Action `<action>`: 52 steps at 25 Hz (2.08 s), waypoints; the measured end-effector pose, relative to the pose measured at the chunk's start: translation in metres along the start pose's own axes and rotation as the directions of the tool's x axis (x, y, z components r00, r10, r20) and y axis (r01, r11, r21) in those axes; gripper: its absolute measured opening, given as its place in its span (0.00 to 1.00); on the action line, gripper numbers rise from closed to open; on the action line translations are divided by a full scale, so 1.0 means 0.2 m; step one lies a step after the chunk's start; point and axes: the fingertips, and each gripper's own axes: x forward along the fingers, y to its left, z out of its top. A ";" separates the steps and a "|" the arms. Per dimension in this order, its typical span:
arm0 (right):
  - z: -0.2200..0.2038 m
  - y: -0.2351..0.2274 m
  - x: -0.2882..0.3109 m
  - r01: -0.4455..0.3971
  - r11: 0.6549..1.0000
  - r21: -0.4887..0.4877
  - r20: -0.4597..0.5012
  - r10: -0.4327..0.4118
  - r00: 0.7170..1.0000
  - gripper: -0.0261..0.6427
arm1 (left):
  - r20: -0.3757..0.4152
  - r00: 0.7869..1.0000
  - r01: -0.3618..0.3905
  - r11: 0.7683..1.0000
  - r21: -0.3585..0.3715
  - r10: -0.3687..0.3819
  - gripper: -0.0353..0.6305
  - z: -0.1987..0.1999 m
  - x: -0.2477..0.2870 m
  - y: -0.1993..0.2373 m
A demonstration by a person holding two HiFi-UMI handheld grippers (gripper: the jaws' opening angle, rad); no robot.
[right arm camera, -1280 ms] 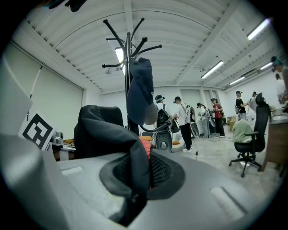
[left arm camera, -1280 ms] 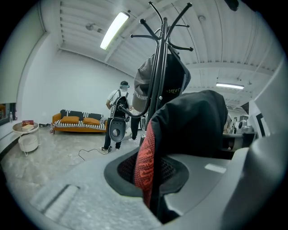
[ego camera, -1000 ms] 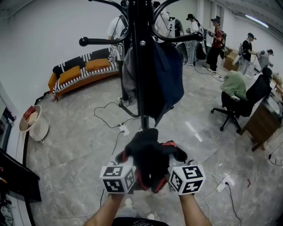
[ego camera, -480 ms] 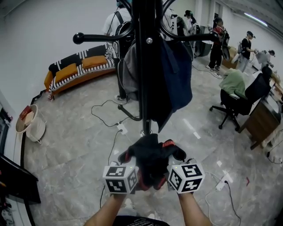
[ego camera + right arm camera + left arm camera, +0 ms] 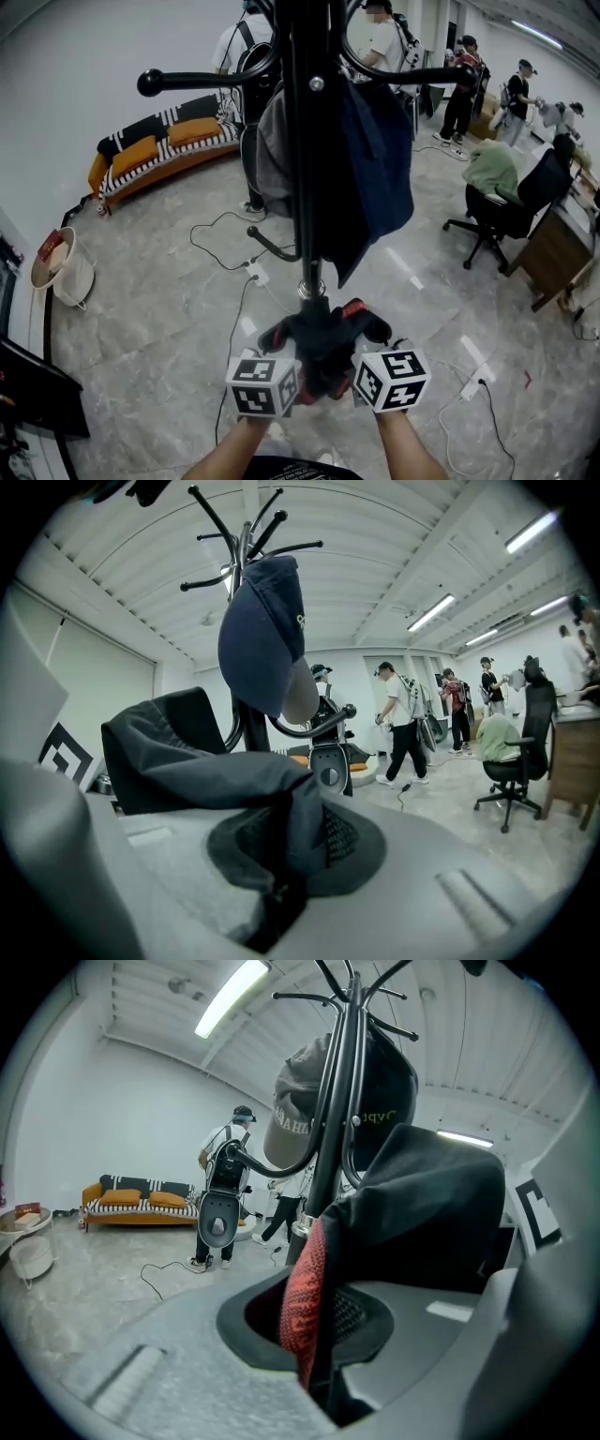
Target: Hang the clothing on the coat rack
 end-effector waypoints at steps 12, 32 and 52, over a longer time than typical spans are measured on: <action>-0.09 0.03 0.00 -0.001 1.000 0.010 -0.032 0.001 0.999 0.08 | -0.031 0.999 0.034 0.999 0.013 -0.034 0.09 -0.09 -0.01 -0.02; -0.23 0.06 -0.07 -0.012 0.998 -0.061 -0.079 0.007 0.997 0.08 | -0.051 0.996 0.078 0.996 0.029 -0.077 0.09 -0.19 -0.03 -0.09; -0.33 0.11 -0.16 -0.037 0.994 -0.104 -0.105 0.026 0.994 0.08 | -0.065 0.994 0.089 0.994 0.065 -0.085 0.09 -0.27 -0.11 -0.13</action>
